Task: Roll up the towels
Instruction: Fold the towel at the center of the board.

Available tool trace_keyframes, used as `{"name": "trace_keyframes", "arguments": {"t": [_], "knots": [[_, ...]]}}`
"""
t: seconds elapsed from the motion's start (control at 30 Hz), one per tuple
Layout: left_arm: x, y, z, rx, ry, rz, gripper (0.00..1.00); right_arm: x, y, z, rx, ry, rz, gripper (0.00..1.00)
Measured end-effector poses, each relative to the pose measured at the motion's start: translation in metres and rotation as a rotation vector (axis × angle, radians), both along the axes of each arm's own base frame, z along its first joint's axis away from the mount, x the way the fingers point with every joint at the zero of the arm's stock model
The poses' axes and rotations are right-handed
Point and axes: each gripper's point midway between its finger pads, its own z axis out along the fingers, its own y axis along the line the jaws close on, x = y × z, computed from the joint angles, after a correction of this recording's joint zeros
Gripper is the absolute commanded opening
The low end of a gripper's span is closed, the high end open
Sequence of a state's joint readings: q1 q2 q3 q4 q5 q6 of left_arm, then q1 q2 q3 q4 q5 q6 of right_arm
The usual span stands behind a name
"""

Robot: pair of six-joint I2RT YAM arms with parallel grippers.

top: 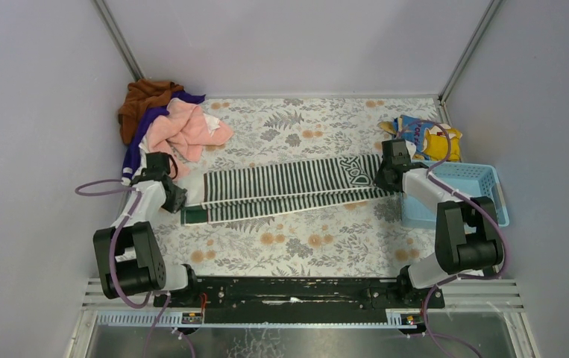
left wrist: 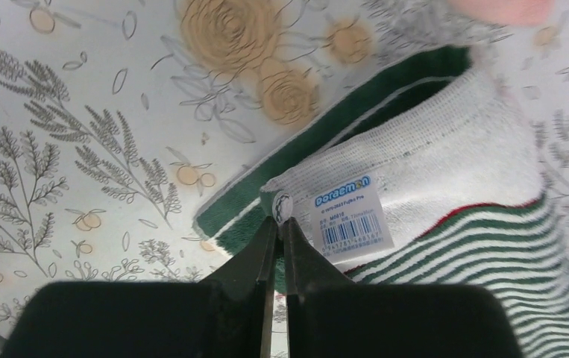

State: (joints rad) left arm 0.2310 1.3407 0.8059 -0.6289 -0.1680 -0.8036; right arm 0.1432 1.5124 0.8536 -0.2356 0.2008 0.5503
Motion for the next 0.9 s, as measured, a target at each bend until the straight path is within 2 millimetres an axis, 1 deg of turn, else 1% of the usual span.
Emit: {"name": "trace_keyframes", "arguments": {"t": [0.1,0.23,0.27,0.3,0.33,0.37,0.4,0.5,0.53,0.57,0.6,0.63,0.7,0.77,0.9], "knots": [[-0.012,-0.003,-0.013,-0.012,0.042,0.001,0.00,-0.004,-0.002,-0.008,-0.008,0.022,-0.013,0.00],[-0.023,-0.008,-0.024,-0.031,0.073,0.005,0.00,-0.013,-0.005,-0.020,-0.020,0.059,-0.029,0.02],[-0.024,-0.008,-0.025,-0.033,0.076,0.006,0.00,-0.014,-0.006,-0.022,-0.020,0.065,-0.033,0.04],[-0.025,-0.008,-0.026,-0.035,0.079,0.007,0.03,-0.015,-0.006,-0.023,-0.020,0.069,-0.035,0.05],[-0.026,-0.009,-0.027,-0.036,0.081,0.010,0.06,-0.015,-0.006,-0.023,-0.020,0.070,-0.036,0.06],[-0.027,-0.009,-0.028,-0.038,0.084,0.013,0.07,-0.015,-0.006,-0.023,-0.020,0.071,-0.037,0.05],[-0.028,-0.009,-0.029,-0.040,0.085,0.017,0.07,-0.015,-0.006,-0.023,-0.020,0.069,-0.039,0.03],[-0.029,-0.010,-0.029,-0.042,0.084,0.026,0.07,-0.015,-0.007,-0.023,-0.024,0.069,-0.047,0.04],[-0.029,-0.010,-0.028,-0.042,0.080,0.028,0.11,-0.015,-0.008,-0.022,-0.025,0.069,-0.049,0.07],[-0.029,-0.010,-0.027,-0.041,0.075,0.028,0.18,-0.015,-0.008,-0.022,-0.027,0.068,-0.052,0.14],[-0.029,-0.010,-0.025,-0.039,0.068,0.030,0.21,-0.015,-0.008,-0.022,-0.027,0.067,-0.054,0.24],[-0.029,-0.009,-0.023,-0.034,0.060,0.032,0.22,-0.015,-0.009,-0.021,-0.028,0.065,-0.057,0.29],[-0.029,-0.006,-0.017,-0.022,0.043,0.042,0.24,-0.016,-0.010,-0.020,-0.034,0.066,-0.064,0.30],[-0.029,-0.005,-0.014,-0.015,0.033,0.047,0.29,-0.017,-0.011,-0.021,-0.036,0.071,-0.064,0.31],[-0.029,-0.004,-0.006,-0.007,0.004,0.057,0.36,-0.019,-0.011,-0.018,-0.035,0.070,-0.063,0.33]]}}
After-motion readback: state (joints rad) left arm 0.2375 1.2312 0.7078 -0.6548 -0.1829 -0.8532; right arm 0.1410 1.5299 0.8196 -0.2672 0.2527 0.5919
